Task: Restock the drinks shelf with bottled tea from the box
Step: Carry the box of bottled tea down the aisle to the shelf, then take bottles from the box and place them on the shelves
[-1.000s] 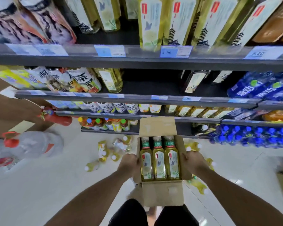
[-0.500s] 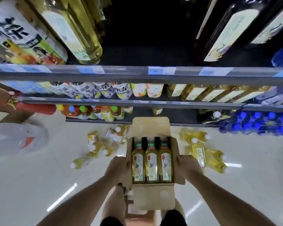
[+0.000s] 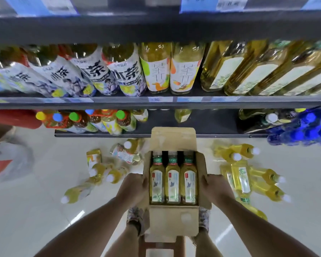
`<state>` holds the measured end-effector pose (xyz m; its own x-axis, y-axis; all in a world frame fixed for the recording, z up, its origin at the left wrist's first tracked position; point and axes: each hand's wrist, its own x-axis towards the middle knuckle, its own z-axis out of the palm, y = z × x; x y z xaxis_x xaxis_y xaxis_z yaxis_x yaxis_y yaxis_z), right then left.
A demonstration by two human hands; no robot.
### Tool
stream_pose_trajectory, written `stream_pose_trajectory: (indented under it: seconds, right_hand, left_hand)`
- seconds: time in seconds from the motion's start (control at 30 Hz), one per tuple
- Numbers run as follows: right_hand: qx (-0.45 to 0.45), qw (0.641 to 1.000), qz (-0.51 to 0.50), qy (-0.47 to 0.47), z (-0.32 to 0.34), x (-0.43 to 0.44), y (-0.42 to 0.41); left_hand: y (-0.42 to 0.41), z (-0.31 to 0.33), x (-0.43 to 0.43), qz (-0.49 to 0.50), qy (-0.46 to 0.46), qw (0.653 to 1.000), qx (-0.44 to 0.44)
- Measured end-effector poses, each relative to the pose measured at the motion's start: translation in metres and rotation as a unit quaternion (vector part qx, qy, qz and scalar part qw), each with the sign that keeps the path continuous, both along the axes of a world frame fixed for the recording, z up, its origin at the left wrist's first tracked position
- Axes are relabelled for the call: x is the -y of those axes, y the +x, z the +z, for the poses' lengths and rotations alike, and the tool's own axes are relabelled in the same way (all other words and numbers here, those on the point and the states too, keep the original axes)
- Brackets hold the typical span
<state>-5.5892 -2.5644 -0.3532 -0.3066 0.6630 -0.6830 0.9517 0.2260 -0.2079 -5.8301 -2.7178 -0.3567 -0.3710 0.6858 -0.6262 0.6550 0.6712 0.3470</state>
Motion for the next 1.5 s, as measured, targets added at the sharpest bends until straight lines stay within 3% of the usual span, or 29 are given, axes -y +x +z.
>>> stream_pose_trajectory:
  seconds: [0.2,0.43,0.53,0.7,0.8,0.97,1.1,1.3,1.5]
  right_hand:
    - [0.006,1.0,0.013,0.003,-0.05,-0.013,-0.01]
    - [-0.023,0.999,0.013,0.029,-0.088,-0.035,-0.025]
    - [-0.003,0.999,0.022,0.032,-0.091,-0.05,-0.029]
    - [0.056,0.998,-0.01,0.036,-0.08,-0.059,-0.034]
    - [0.083,0.994,-0.019,0.071,-0.055,-0.056,-0.041]
    - [-0.019,0.979,0.1,0.175,-0.011,-0.034,-0.058]
    - [-0.081,0.963,0.195,0.168,-0.025,-0.024,-0.084]
    - [-0.082,0.925,0.293,0.228,-0.119,-0.023,-0.105]
    - [-0.141,0.904,0.246,0.321,-0.191,-0.025,-0.113]
  left_hand:
    - [-0.008,-0.053,-0.003,0.054,-0.004,0.999,0.002]
    - [-0.025,-0.086,-0.024,0.035,-0.014,0.999,-0.002]
    - [-0.032,-0.085,-0.033,0.031,-0.025,0.999,-0.017]
    - [-0.027,-0.079,-0.043,0.127,-0.023,0.991,-0.042]
    - [-0.017,-0.057,-0.044,0.165,-0.012,0.981,-0.099]
    - [-0.003,-0.016,-0.047,-0.061,0.047,0.982,-0.17]
    - [0.004,-0.03,-0.058,-0.237,0.092,0.952,-0.171]
    - [-0.01,-0.119,-0.077,-0.283,0.049,0.923,-0.257]
    - [-0.02,-0.177,-0.083,-0.324,0.184,0.875,-0.309]
